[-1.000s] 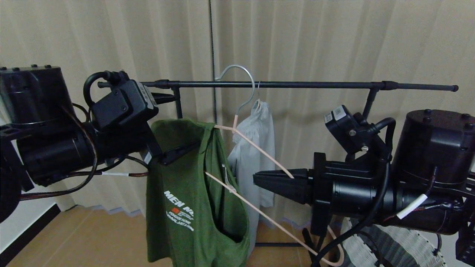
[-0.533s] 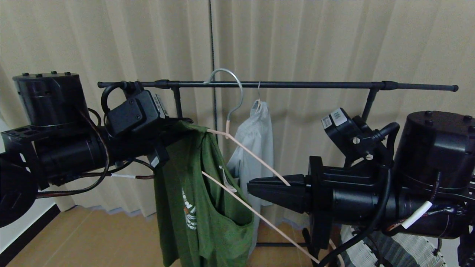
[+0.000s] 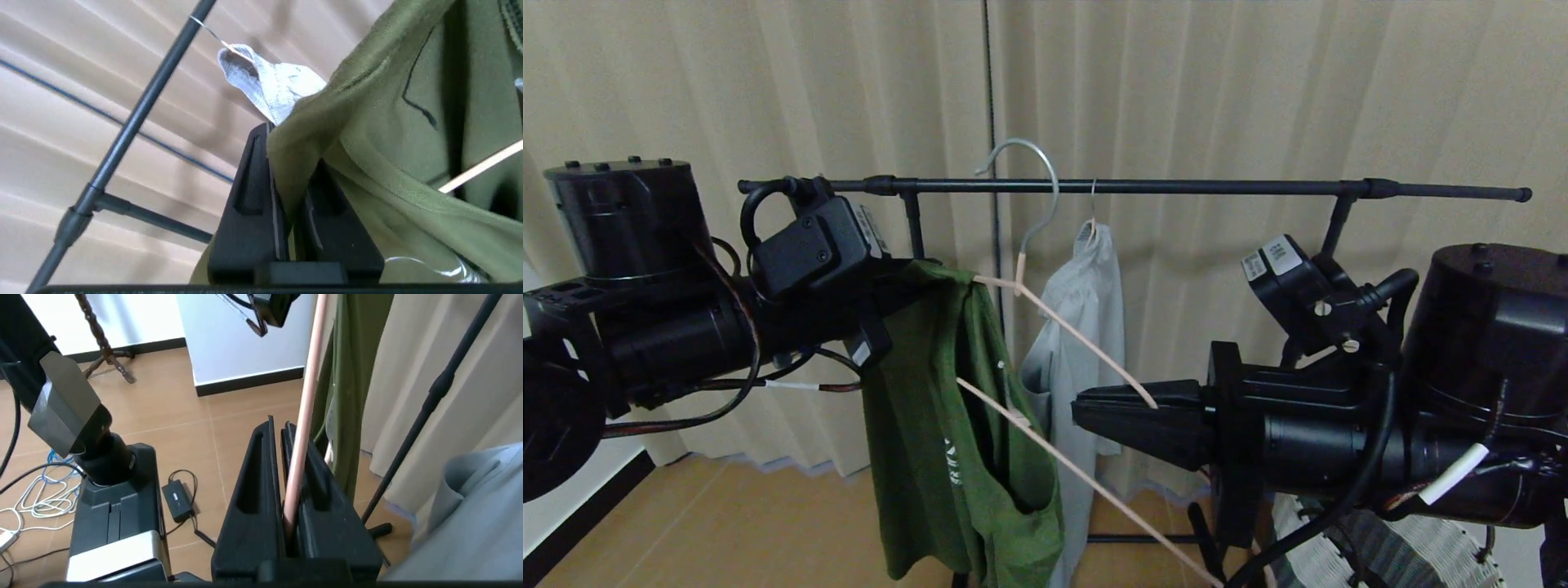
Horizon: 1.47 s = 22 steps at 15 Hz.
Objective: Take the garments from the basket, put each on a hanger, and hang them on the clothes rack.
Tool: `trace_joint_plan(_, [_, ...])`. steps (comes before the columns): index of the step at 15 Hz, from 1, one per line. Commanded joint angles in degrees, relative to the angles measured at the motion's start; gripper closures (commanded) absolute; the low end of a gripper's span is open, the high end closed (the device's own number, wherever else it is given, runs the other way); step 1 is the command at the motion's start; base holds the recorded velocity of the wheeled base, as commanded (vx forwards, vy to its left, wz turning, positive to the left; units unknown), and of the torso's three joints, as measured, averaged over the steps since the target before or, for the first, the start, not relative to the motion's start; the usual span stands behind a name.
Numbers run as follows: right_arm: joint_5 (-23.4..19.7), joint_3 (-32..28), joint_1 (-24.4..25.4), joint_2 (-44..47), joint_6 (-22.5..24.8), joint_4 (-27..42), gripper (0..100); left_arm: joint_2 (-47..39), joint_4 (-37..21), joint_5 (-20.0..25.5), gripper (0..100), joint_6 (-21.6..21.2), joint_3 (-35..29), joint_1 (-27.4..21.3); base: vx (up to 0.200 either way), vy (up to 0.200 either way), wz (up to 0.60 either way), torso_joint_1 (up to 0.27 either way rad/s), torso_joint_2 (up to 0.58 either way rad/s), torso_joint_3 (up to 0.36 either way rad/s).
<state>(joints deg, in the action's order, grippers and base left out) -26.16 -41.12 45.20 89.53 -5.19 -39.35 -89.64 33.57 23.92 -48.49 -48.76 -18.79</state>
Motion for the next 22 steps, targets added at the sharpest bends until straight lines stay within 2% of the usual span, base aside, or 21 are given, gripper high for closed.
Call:
trace_joint_plan(1, [0.4, 0.4, -0.3, -0.4, 0.0, 0.2, 0, 0.1, 0.7, 0.1, 100, 0.0, 0.0, -0.1, 0.000, 0.000, 0.00, 0.000, 0.00, 0.000])
trace_joint_plan(3, [3.0, 0.4, -1.9, -0.4, 2.0, 0.2, 0, 0.2, 0.9, -0.7, 100, 0.0, 0.2, 0.2, 0.000, 0.000, 0.00, 0.000, 0.00, 0.000])
trace_joint_plan(4, [7.3, 1.0, -4.4, 0.0, 7.2, 0.2, 0, 1.0, 0.8, -5.3, 100, -0.1, 1.0, 0.7, 0.000, 0.000, 0.00, 0.000, 0.00, 0.000])
trace_joint_plan(5, [8.7, 1.9, -5.5, -0.1, 9.5, 0.2, 0, 1.7, 0.4, -9.2, 100, -0.1, 1.7, 0.6, 0.000, 0.000, 0.00, 0.000, 0.00, 0.000])
trace_joint_plan(10, [13.9, 3.3, -5.9, 0.0, 10.2, 0.4, 0, 3.1, 0.4, -31.4, 100, 0.7, 7.4, 0.4, 0.000, 0.000, 0.00, 0.000, 0.00, 0.000])
trace_joint_plan(12, [16.8, 3.6, -5.8, 2.4, 10.1, 0.2, 0, 3.1, 0.4, -36.1, 100, 5.6, 7.2, 0.4, 0.000, 0.000, 0.00, 0.000, 0.00, 0.000])
trace_joint_plan(14, [19.3, 3.0, -5.6, 4.6, 9.9, 0.1, 0, 3.2, -0.2, -37.5, 100, 10.3, 6.8, 0.3, 0.000, 0.000, 0.00, 0.000, 0.00, 0.000])
trace_joint_plan(15, [20.3, 2.6, -5.4, 6.0, 9.4, 0.0, 0, 3.2, -0.8, -38.3, 100, 14.7, 6.4, 0.2, 0.000, 0.000, 0.00, 0.000, 0.00, 0.000])
trace_joint_plan(19, [20.6, 0.6, -2.8, 8.5, 6.1, -0.1, 0, 2.8, -1.3, -38.8, 100, 24.6, 4.1, -2.2, 0.000, 0.000, 0.00, 0.000, 0.00, 0.000])
trace_joint_plan(20, [21.9, -0.5, -2.1, 9.8, 5.9, -0.1, 0, 2.8, -1.3, -38.8, 100, 26.4, 3.1, -3.5, 0.000, 0.000, 0.00, 0.000, 0.00, 0.000])
trace_joint_plan(22, [23.1, -2.9, -1.9, 12.2, 5.6, -1.1, 0, 2.8, -1.3, -38.8, 100, 27.2, 1.7, -4.9, 0.000, 0.000, 0.00, 0.000, 0.00, 0.000])
